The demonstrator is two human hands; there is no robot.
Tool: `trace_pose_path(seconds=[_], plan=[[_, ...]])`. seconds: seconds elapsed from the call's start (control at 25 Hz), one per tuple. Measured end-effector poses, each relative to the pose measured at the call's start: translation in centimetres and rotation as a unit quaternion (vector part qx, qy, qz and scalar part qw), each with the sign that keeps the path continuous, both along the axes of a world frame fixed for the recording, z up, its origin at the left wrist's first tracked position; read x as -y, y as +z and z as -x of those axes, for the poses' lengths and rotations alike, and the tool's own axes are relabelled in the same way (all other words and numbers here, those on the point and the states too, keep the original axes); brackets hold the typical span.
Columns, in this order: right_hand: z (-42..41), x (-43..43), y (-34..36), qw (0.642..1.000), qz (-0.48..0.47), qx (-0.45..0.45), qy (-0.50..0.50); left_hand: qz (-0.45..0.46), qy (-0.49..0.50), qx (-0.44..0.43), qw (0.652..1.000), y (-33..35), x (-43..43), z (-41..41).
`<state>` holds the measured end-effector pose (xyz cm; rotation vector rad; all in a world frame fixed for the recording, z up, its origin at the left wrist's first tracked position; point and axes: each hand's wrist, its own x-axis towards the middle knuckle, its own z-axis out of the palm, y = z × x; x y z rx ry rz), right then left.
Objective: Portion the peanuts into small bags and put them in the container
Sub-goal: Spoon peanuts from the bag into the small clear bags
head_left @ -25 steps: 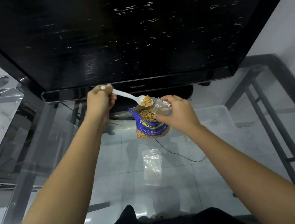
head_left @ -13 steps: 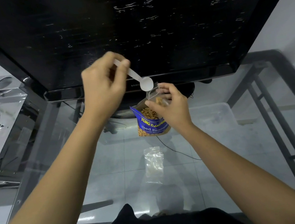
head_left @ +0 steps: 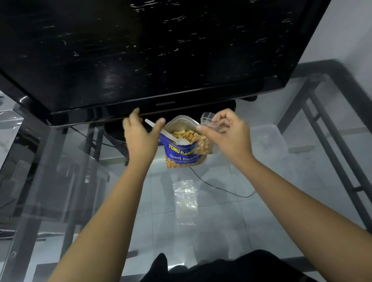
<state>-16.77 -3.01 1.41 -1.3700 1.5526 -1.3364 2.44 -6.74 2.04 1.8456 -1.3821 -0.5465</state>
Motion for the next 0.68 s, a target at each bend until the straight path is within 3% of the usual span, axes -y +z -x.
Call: trace_pose_path(seconds=[0.08,0.16,0.28,0.4,0.48,0.56,0.68], plan=[[0.9,-0.6,-0.5,1.0,-0.012,0.017,-0.005,0.122,-0.017,0.004,0.992,0.2,-2.0,0.7],[1.6,-1.5,-1.2,0.999,-0.03,0.026,-0.007,0.123,-0.137,-0.011,0.983,-0.8,-5.2,2.2],[2.1,-3.0,-2.9,0.996,-0.083,0.041,-0.005,-0.088,-0.254,-0.118,0.956,-4.0,-8.7,5.1],[3.2,-4.2,-5.3,0.979,-0.196,0.057,0.025,-0.184,-0.211,-0.243,0.928,-7.2,-9.6,7.2],[4.7,-5.0,-7.1,0.956,-0.265,0.119,0.036,-0.238,-0.155,-0.305,0.909,-8.8,-10.0,8.1],[6.1,-6.0,-9.0,0.943,-0.3,0.141,0.018,-0.301,-0.147,-0.316,0.888,-10.1,-10.9,9.0],[7.7,-7.4,-11.8,0.951,-0.309,0.014,-0.009,-0.362,-0.158,-0.283,0.874,-11.8,-12.3,10.7]])
